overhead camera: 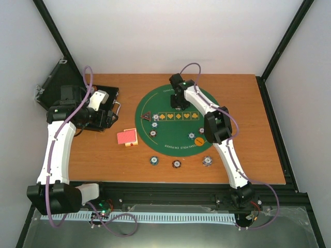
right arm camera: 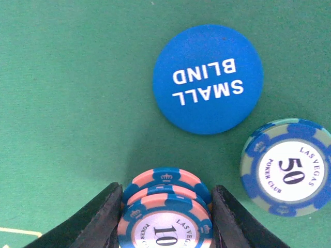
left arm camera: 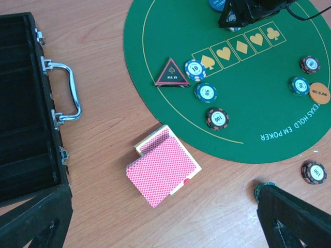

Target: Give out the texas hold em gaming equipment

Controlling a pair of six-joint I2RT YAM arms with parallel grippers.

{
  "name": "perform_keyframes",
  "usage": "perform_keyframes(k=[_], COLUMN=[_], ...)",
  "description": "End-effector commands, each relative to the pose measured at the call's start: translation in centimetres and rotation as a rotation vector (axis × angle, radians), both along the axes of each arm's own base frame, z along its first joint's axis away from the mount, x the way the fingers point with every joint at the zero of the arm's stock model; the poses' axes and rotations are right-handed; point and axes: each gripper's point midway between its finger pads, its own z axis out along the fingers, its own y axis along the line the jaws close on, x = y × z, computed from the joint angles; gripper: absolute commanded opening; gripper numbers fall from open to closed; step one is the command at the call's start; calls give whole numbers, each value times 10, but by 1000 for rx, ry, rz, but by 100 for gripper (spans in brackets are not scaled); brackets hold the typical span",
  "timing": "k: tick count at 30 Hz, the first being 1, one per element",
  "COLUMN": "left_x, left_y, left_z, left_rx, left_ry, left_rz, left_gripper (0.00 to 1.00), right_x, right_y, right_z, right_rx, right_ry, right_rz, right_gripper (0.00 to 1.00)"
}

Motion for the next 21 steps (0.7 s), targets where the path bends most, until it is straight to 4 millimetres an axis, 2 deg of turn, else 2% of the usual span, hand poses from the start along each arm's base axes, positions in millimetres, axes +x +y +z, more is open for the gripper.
perform_keyframes(k=[1, 8, 14, 17, 21], left_x=[5, 3, 2, 1, 0], left_y=[2, 2, 2, 1, 0], left_z=[4, 6, 8, 9, 12], left_rx=[10, 19, 17, 9, 0], left_ry=[-25, -32, -34, -36, -35], left_rz=[-11, -11, -8, -8, -8], left_gripper=[100, 100, 100, 100, 100], right_x=[1, -4, -8, -6, -5], right_y=[-4, 4, 11, 11, 9], right_z=[-14, -13, -4, 14, 49], right_rx=[-3, 33, 57, 57, 74], right_ry=[29, 48, 50, 17, -30], right_rz=[8, 18, 20, 18, 13], right_gripper=[23, 33, 51, 59, 60])
